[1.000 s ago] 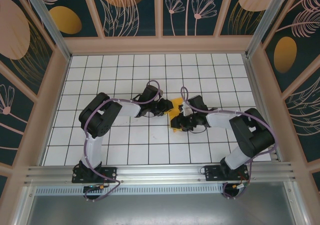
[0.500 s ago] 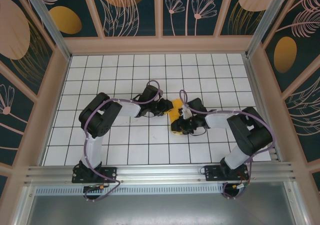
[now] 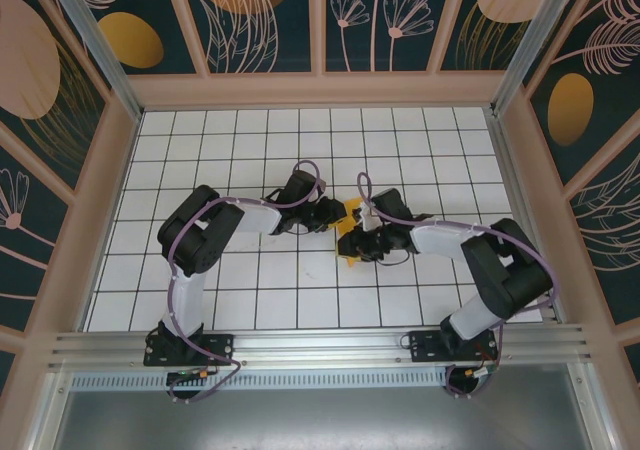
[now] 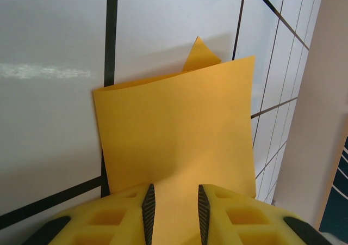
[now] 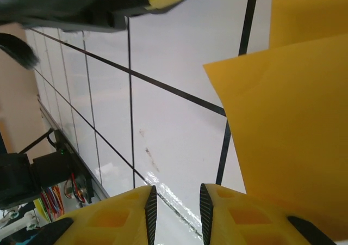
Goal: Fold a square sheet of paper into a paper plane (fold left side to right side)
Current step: Fold the wing for the fifth time at the center of the table.
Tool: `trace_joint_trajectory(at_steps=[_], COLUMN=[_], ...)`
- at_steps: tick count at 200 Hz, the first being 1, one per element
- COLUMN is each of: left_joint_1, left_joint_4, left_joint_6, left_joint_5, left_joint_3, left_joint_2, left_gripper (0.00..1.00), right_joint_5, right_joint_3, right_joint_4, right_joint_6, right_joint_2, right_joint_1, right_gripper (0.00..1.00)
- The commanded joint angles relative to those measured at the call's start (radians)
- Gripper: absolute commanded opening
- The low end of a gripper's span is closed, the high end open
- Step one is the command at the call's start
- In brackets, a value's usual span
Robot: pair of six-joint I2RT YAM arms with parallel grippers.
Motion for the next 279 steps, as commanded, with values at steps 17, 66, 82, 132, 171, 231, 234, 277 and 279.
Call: trace_joint_trajectory(at_steps=[17, 66, 82, 132, 171, 231, 234, 277, 279], left_joint_1=[0.018, 0.018, 0.018, 0.019, 0.019, 0.017, 0.017, 0.017, 0.017], left_joint_4=[-0.07, -0.096, -0.097, -0.096, -0.099, -0.098, -0.099, -0.095, -0.094], left_joint_6=[0.032, 0.05, 0.051, 0.054, 0.061, 0.062, 0.062, 0.062, 0.062], left_joint_5=[-0.053, -0.055, -0.055, -0.058, -0.052, -0.051, -0.05, -0.048, -0.048], left_joint_3=[-0.008, 0.014, 0.014, 0.013, 0.013, 0.017, 0.017, 0.015, 0.015], left_joint_2=[0.031, 0.03, 0.031, 0.032, 0.027, 0.025, 0.024, 0.024, 0.024], left_gripper=[0.31, 0.31, 0.31, 0.31, 0.31, 0.31, 0.3, 0.31, 0.31], right_joint_5=[0.011, 0.05, 0.058, -0.003, -0.067, 0.128, 0.138, 0.089, 0.087], right_joint_3=[-0.029, -0.038, -0.039, -0.014, -0.011, 0.072, 0.072, 0.079, 0.079], right_joint_4=[0.02, -0.025, -0.053, -0.07, 0.008, 0.01, 0.008, 0.005, 0.004], right_joint_6=[0.012, 0.001, -0.014, -0.061, -0.04, -0.039, -0.041, -0.052, -0.05], right_joint_2=[0.067, 0.104, 0.095, -0.059, -0.111, -0.06, -0.06, -0.011, -0.007], right_joint_1=[0.015, 0.018, 0.02, 0.007, -0.141, -0.29, -0.296, -0.314, -0.315], right_gripper=[0.3, 0.3, 0.3, 0.31, 0.33, 0.38, 0.39, 0.47, 0.46])
